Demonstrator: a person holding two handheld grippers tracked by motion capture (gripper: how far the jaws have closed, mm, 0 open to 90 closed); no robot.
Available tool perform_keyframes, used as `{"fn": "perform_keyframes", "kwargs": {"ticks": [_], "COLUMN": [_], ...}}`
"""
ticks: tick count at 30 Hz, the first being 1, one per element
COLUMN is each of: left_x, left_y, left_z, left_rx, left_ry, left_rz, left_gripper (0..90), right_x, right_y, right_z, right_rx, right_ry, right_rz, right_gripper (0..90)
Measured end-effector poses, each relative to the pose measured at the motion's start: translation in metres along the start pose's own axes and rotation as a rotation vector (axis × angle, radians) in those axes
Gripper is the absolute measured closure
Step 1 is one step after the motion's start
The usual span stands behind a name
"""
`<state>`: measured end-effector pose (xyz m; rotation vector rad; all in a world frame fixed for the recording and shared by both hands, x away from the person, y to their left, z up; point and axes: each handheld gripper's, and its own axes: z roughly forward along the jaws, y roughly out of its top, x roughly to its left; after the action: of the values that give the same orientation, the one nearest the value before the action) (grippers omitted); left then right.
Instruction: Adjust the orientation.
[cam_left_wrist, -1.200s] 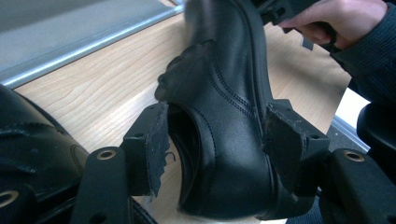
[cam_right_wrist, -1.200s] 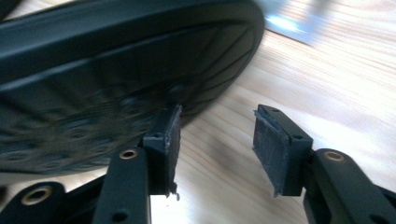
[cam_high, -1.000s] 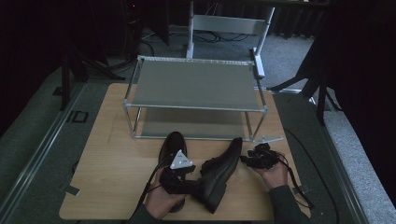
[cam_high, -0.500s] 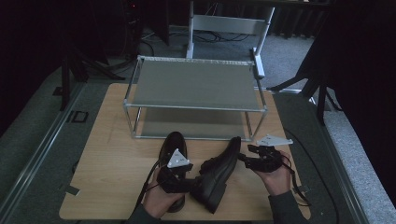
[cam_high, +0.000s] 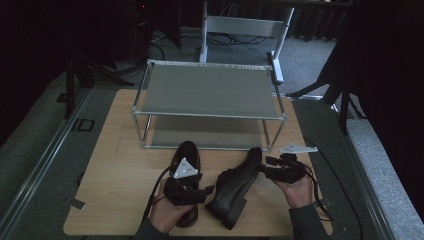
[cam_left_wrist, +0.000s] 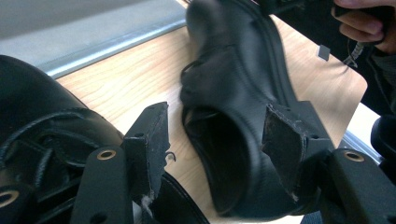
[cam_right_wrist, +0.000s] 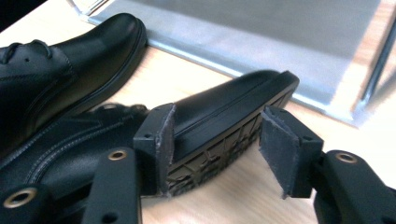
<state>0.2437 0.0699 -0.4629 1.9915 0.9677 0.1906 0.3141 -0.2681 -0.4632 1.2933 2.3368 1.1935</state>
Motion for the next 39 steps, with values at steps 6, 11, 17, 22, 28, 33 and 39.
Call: {"fn": "perform_keyframes", "kwargs": {"ticks": [6, 11, 17, 22, 28, 33, 39], "left_x": [0.004, 0.005, 0.006, 0.01, 0.023, 0.039, 0.064], "left_y": [0.001, 0.002, 0.002, 0.003, 0.005, 0.006, -0.003], "left_z": [-0.003, -0.004, -0.006, -0.011, -0.025, -0.046, -0.061], "left_rx": [-0.013, -0.016, -0.021, -0.028, -0.059, -0.104, -0.114], "left_ry": [0.011, 0.016, 0.022, 0.036, 0.083, 0.157, 0.281], "left_rz": [-0.007, -0.006, -0.001, -0.002, -0.013, -0.034, -0.061], "left_gripper": [41.6, 41.6, 41.6, 41.5, 41.9, 42.4, 43.3], "right_x": [-0.01, -0.02, -0.033, -0.037, -0.037, -0.036, -0.027], "right_y": [-0.019, -0.037, -0.061, -0.068, -0.07, -0.08, -0.094], "right_z": [-0.021, -0.028, -0.022, -0.022, -0.016, -0.01, -0.01], "right_rx": [0.041, 0.073, 0.149, 0.158, 0.188, 0.234, 0.276], "right_ry": [-0.056, -0.086, -0.073, -0.116, -0.144, -0.165, -0.153], "right_rz": [0.013, 0.048, 0.094, 0.099, 0.077, 0.066, 0.042], "right_gripper": [50.3, 50.6, 50.7, 51.0, 51.9, 52.1, 52.1]}}
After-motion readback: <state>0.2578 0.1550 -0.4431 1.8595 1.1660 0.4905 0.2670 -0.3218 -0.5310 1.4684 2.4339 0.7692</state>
